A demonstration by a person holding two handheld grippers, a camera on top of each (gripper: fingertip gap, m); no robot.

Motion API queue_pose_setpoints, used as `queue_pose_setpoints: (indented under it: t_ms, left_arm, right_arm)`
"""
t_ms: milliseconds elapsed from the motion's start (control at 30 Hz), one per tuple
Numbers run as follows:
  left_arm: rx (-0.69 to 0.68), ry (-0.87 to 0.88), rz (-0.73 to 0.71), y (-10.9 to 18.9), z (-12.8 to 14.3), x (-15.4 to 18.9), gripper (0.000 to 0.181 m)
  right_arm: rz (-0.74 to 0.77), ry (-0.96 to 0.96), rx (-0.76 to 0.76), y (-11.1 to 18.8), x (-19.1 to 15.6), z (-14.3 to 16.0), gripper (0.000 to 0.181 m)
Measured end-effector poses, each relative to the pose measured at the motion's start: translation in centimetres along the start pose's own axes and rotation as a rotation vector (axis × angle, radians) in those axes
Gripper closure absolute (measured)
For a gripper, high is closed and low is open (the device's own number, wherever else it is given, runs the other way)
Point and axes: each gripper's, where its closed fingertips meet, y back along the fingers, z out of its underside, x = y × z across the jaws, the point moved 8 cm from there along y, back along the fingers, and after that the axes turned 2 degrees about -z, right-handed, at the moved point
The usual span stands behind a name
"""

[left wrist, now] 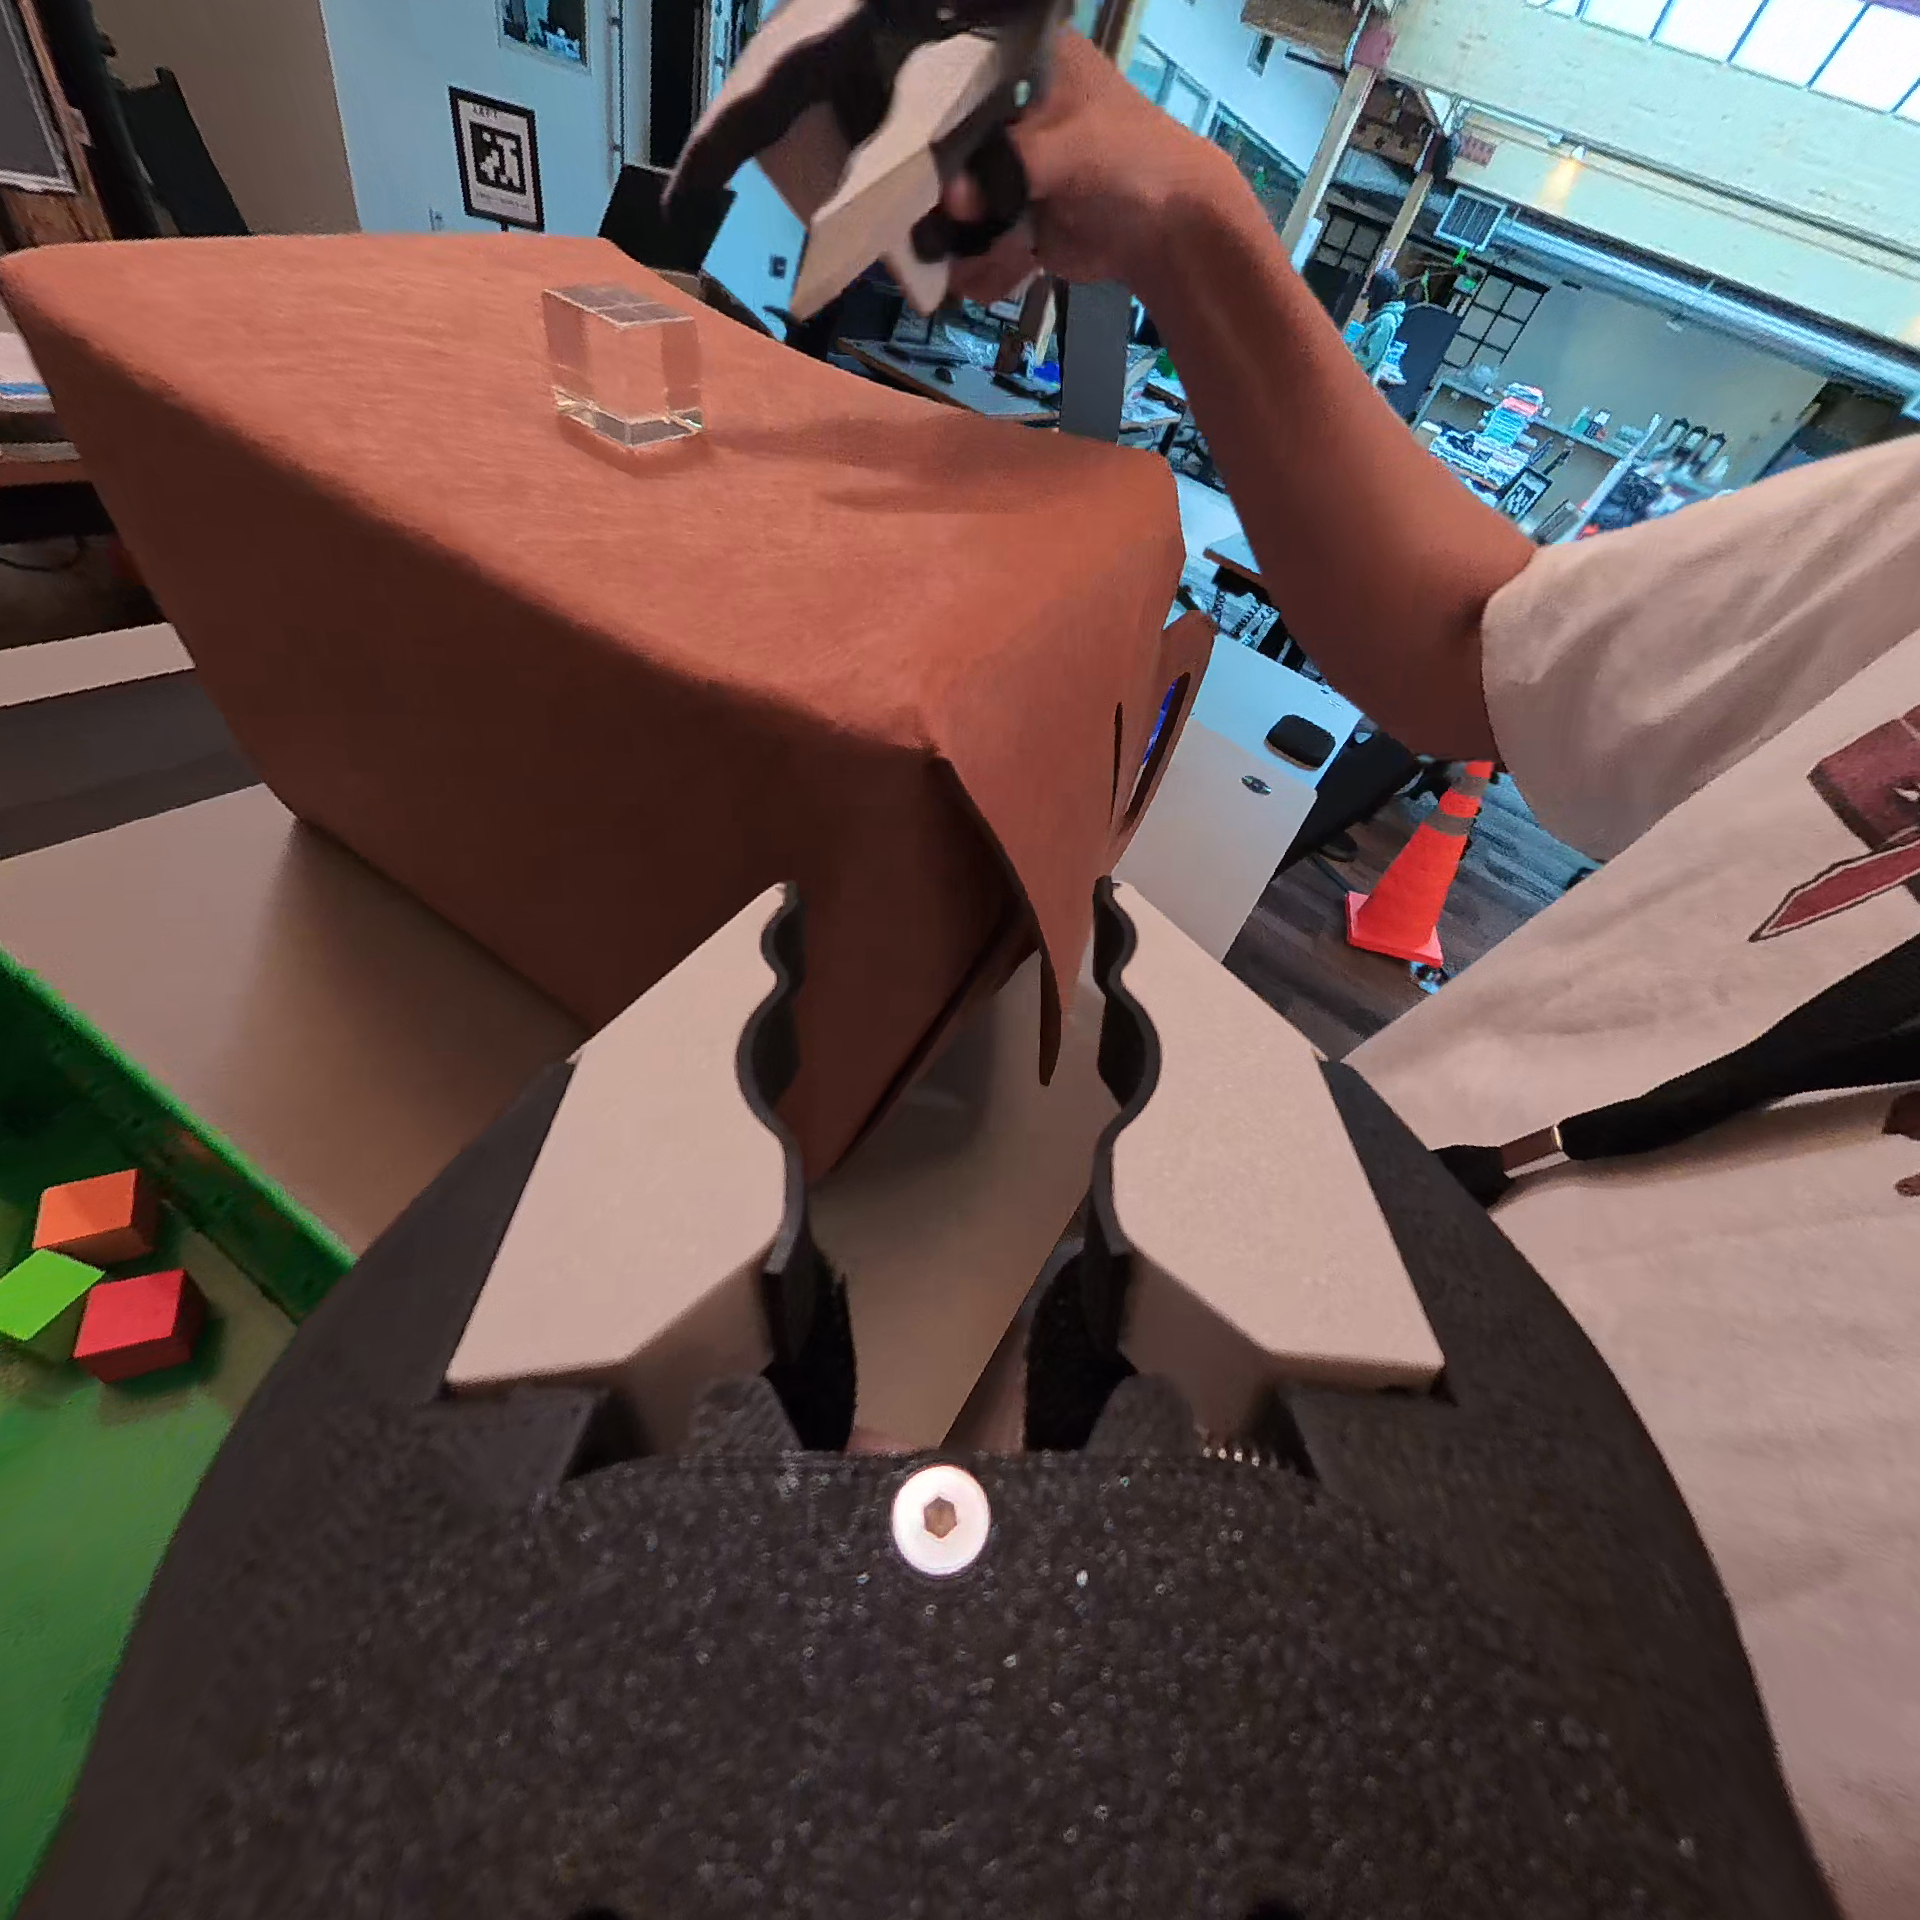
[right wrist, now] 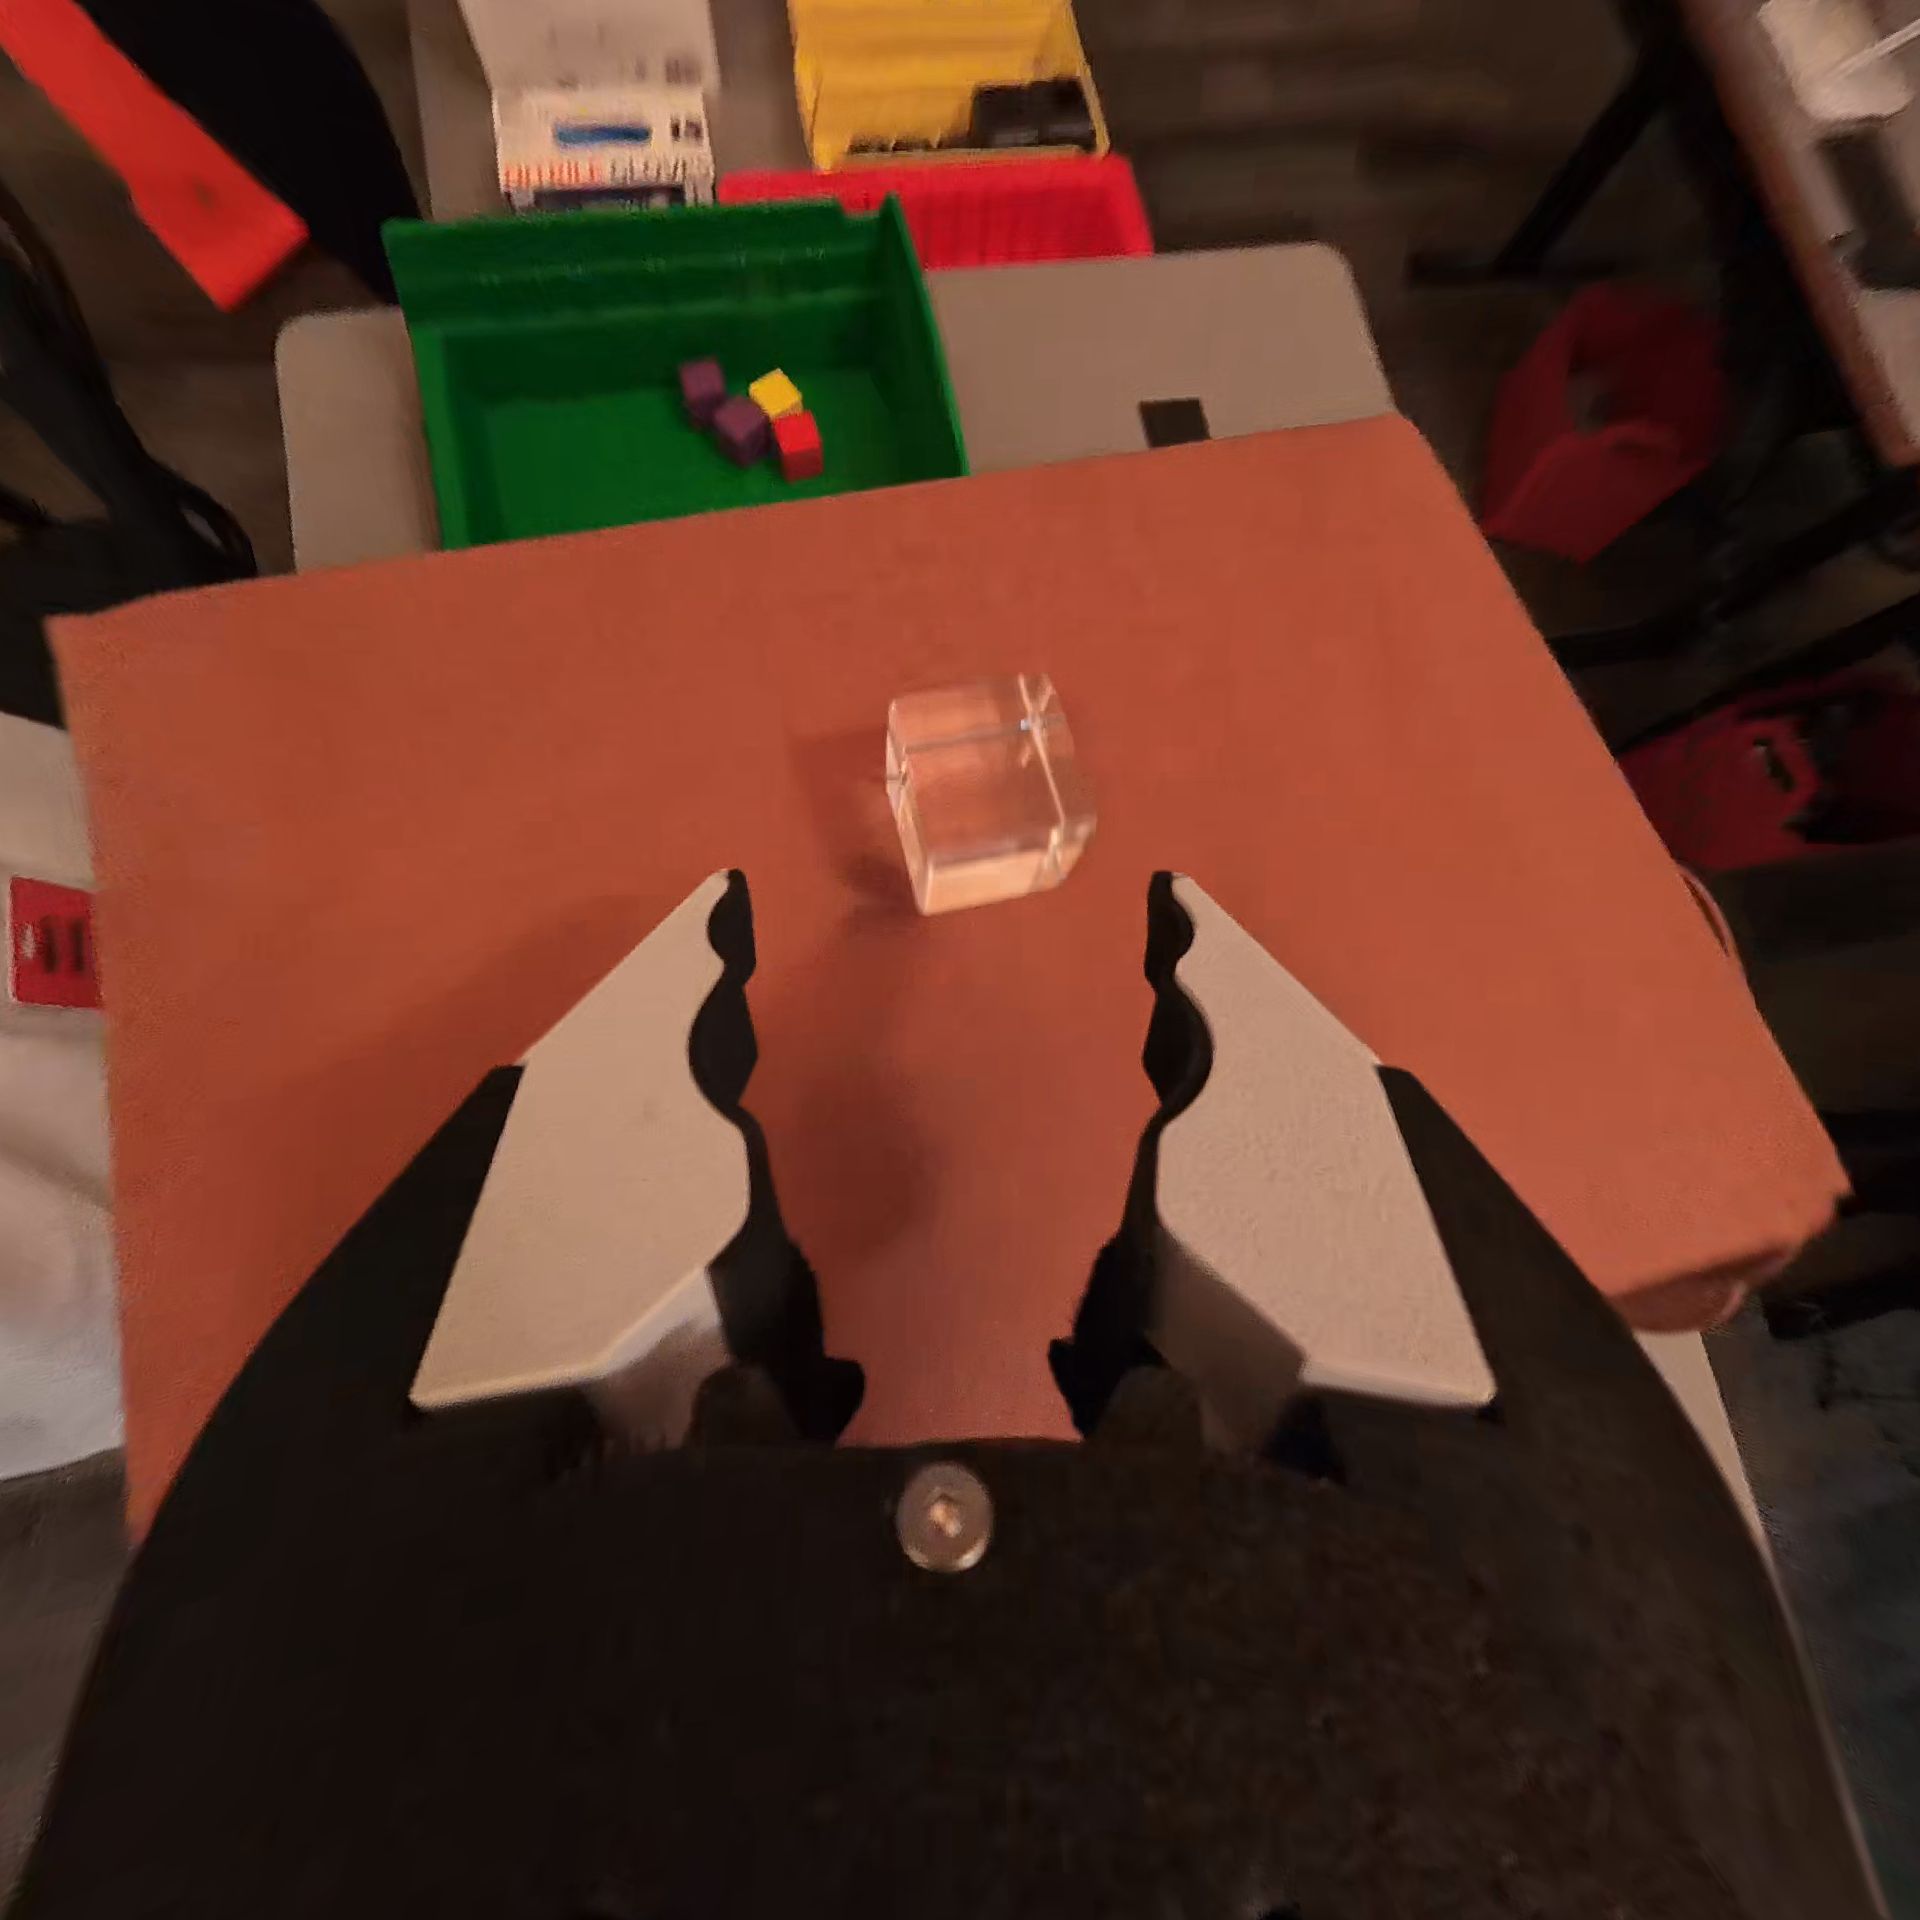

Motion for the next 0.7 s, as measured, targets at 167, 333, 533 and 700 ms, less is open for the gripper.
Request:
queue_pose_setpoints:
  t_ms: [167, 333, 533, 700]
  left_arm:
    - [0.025, 0.023, -0.018, 1.5, 0.8, -0.5, 0.124]
    - [0.046, 0.047, -0.024, 2.1, 0.6, -1.2, 0.125]
    - [0.04, 0.027, -0.016, 0.9, -0.5, -1.6, 0.125]
    - [0.04, 0.064, 0.02, -0.8, -1.7, -1.9, 0.125]
  right_arm:
    - [-0.012, 0.084, -0.142, -4.2, 0.9, -1.3, 0.129]
    - [0.057, 0.159, -0.164, -3.0, 0.4, -2.0, 0.139]
    - [0.363, 0.107, 0.019, 9.8, -1.3, 1.7, 0.139]
    - [0.717, -0.26, -0.031, 19.5, -2.2, 18.5, 0.139]
